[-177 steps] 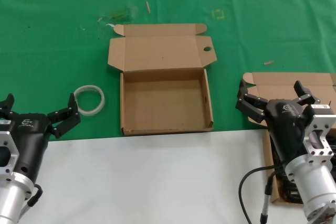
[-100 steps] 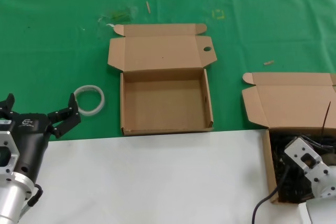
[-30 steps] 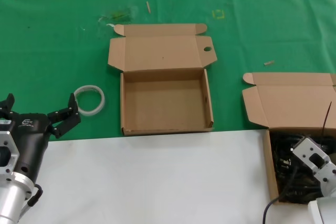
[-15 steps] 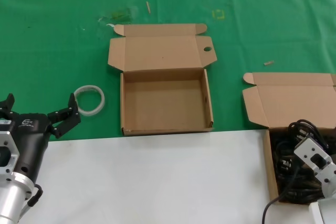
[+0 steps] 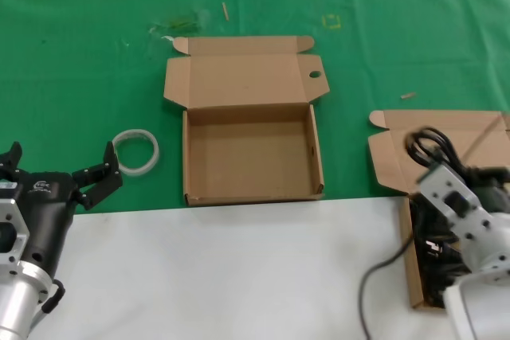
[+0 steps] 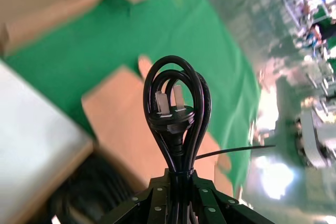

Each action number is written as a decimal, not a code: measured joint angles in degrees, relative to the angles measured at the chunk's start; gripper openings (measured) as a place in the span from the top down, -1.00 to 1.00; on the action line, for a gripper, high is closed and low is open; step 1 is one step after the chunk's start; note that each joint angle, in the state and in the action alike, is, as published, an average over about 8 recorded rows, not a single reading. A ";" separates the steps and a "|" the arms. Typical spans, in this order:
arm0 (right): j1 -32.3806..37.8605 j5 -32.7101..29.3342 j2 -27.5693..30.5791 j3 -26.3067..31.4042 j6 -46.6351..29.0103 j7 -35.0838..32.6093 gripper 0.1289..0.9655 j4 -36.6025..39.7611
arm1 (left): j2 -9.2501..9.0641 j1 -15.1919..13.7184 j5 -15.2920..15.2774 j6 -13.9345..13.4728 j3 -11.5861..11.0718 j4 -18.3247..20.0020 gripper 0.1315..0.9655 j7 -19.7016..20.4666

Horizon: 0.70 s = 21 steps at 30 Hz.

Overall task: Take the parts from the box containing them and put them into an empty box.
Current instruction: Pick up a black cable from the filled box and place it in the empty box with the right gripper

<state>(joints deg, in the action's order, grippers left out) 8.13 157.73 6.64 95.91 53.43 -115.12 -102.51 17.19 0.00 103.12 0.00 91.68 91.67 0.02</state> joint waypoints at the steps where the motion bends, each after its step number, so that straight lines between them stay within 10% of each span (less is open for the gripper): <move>1: 0.26 0.00 0.00 0.95 0.28 0.47 0.84 -0.64 | 0.00 0.00 0.00 0.00 0.00 0.00 -1.00 0.00; 21: 15.27 0.00 0.15 33.04 -7.42 26.26 0.84 6.61 | 0.00 0.00 0.00 0.00 0.00 0.00 -1.00 0.00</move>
<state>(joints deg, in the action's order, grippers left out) 23.40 157.73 6.79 128.95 46.01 -88.86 -95.90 17.19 0.00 103.12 0.00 91.68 91.67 0.02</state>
